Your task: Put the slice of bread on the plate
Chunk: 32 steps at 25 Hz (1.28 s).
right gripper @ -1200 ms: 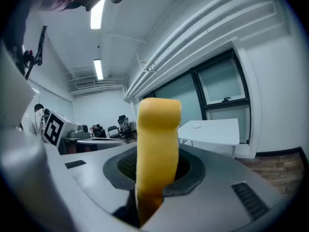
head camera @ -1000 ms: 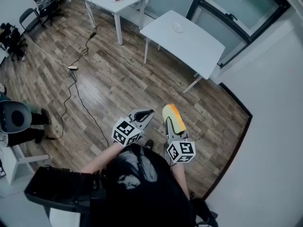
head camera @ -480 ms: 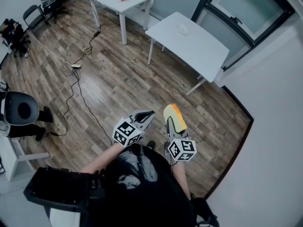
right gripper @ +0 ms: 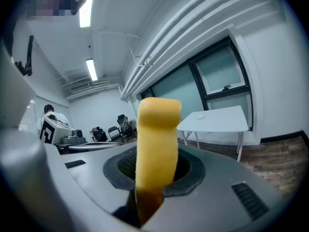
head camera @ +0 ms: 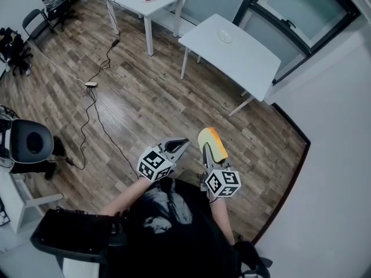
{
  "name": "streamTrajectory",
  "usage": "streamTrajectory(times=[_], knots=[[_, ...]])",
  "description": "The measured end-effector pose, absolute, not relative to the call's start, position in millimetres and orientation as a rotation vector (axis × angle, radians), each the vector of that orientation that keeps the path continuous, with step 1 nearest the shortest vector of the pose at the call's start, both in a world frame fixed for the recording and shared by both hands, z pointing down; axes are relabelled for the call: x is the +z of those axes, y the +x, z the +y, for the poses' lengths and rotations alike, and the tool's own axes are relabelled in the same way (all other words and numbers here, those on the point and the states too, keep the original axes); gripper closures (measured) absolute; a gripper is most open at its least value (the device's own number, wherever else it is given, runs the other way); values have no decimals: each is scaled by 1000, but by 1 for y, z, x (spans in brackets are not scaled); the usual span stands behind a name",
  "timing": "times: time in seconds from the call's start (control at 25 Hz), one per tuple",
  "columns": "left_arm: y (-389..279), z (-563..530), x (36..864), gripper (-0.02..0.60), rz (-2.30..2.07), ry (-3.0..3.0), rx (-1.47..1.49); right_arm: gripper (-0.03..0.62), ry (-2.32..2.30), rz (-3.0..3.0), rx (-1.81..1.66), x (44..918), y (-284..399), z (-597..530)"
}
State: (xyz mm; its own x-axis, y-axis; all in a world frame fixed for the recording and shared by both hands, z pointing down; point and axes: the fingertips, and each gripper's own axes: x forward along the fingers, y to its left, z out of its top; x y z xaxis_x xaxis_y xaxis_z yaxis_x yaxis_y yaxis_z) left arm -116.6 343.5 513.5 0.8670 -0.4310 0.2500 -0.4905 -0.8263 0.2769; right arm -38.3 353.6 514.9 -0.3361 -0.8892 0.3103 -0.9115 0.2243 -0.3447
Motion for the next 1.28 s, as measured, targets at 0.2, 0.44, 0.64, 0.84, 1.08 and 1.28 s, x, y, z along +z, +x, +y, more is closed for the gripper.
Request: streamTrajectory(times=[0.2, 0.44, 0.64, 0.84, 1.08, 1.28], knots=[[-127, 338, 526, 578, -657, 2679, 261, 499, 1733, -2436, 772, 522, -61, 351], [-123, 305, 537, 578, -684, 2640, 272, 499, 1648, -2504, 770, 524, -61, 321], [-87, 253, 536, 578, -713, 2635, 284, 499, 1629, -2557, 755, 517, -29, 272], [-38, 201, 530, 578, -698, 2678, 321, 499, 1641, -2548, 758, 517, 24, 213], [4, 150, 525, 578, -749, 2675, 335, 499, 1569, -2579, 753, 515, 72, 155], [27, 119, 538, 578, -785, 2643, 340, 499, 1528, -2579, 752, 528, 96, 117]])
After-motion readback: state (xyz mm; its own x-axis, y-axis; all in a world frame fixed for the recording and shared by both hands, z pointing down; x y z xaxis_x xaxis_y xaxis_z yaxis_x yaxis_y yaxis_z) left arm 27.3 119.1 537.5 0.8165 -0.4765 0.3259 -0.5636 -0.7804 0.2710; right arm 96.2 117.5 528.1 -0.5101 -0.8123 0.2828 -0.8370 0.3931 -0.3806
